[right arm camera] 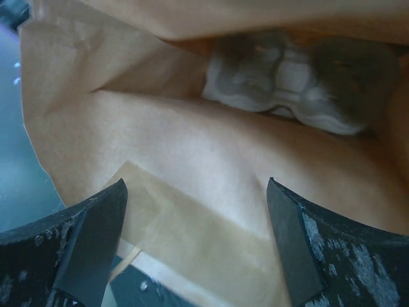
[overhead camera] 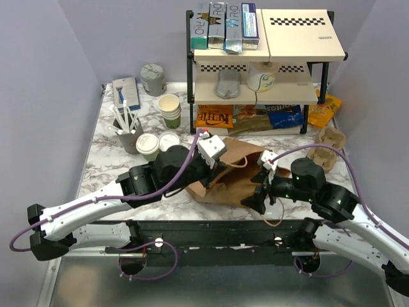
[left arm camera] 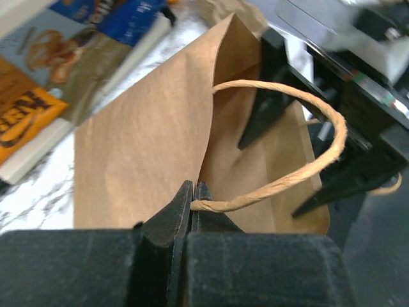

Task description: Pack the takeout coffee

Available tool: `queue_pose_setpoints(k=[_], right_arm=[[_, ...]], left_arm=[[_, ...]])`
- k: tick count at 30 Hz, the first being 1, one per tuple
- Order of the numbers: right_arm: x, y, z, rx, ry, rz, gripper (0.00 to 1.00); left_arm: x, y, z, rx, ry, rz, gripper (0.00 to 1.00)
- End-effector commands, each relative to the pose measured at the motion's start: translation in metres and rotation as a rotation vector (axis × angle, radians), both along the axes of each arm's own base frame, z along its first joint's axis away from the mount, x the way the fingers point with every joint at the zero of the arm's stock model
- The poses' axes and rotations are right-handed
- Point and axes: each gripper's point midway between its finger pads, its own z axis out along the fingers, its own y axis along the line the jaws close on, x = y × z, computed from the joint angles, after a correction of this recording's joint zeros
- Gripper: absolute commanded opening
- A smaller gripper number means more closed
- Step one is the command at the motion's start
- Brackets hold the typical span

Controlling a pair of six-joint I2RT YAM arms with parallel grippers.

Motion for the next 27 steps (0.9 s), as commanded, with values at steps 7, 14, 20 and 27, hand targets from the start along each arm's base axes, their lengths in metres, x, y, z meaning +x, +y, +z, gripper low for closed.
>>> queue_pose_setpoints(k=[7,14,20,27], right_arm=[[-0.044,-0.011,0.037,0.203,-0.036,0.105,0.96],[-0.054,-0.035,0.064,0.385,-0.182,0.062,0.98],[-0.059,-0.043,0.112,0.506,-0.309,0.072,0.99],[-0.023,-0.095,0.137,0.635,-0.343,-0.309,1.00]], left_arm=[[-0.052,-0.009,-0.002,0.011,-0.001,-0.091,0.00],[-0.073,-0.023,-0.026,0.065,0.074,-0.116,0.00],[-0.091,-0.025,-0.006,-0.023,0.115,-0.177,0.00],[-0.120,-0.025,-0.036,0.024,0.159,-0.309,0.00]])
